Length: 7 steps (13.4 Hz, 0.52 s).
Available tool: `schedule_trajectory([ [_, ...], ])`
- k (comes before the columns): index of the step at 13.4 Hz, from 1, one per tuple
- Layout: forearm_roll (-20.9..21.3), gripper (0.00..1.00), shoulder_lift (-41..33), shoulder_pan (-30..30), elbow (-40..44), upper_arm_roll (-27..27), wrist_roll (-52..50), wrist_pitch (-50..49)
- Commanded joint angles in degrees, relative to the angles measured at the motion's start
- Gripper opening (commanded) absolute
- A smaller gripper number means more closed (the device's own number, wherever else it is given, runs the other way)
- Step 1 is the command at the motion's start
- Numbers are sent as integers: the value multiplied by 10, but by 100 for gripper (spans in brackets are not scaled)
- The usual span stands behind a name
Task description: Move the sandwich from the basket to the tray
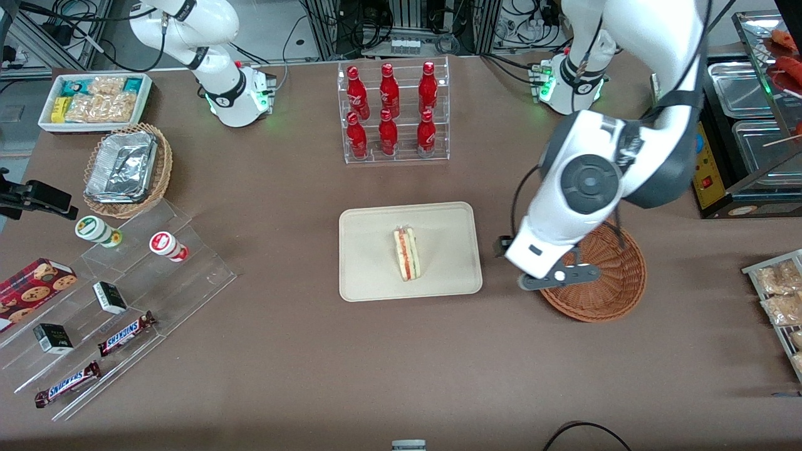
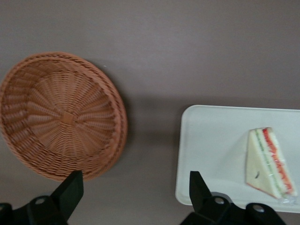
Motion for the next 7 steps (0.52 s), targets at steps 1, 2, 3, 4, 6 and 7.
schedule_trajectory([
  [1,-1,100,-73,41,-70,-5,76,-2],
  [2,-1,100,-90,56,-84,-5,101,-2],
  [3,-4,100,-105,70,-91,-5,122,-11],
  [4,-7,100,-118,81,-92,-5,146,-33],
  [6,-7,100,-148,124,-99,-15,225,-78],
  [7,-7,100,-161,147,-102,-32,246,-91],
])
